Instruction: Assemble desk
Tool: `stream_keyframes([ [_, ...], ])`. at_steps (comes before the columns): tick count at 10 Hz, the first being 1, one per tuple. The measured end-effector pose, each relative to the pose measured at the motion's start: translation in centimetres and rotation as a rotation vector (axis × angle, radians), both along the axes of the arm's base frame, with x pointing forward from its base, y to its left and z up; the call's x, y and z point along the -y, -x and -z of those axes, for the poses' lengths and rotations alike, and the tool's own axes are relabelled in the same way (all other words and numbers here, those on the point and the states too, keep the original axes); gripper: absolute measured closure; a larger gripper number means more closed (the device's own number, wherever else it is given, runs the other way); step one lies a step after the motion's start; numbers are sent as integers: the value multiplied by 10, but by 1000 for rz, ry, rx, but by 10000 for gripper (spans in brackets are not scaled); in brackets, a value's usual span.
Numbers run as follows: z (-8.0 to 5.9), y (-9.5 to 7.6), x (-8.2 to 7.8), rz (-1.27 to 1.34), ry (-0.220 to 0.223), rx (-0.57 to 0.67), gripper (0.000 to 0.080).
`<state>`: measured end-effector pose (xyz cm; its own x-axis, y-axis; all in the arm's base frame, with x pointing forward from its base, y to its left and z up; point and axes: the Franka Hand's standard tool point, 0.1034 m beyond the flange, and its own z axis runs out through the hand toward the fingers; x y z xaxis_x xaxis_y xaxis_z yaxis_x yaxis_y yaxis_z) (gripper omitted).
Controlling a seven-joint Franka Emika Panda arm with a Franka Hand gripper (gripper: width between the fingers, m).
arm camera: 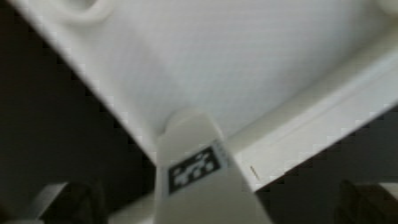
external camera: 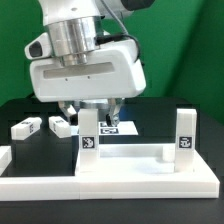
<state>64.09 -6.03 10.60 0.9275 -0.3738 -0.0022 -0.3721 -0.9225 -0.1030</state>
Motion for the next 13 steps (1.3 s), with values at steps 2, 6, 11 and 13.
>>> stream_keyframes([
  [2, 3, -3, 1, -270, 58, 10, 150],
  [6, 3, -3, 1, -63, 47, -4, 516],
  [11, 4, -5, -2, 597, -8, -43, 511],
  [13, 4, -6, 0, 975, -126, -88, 509],
])
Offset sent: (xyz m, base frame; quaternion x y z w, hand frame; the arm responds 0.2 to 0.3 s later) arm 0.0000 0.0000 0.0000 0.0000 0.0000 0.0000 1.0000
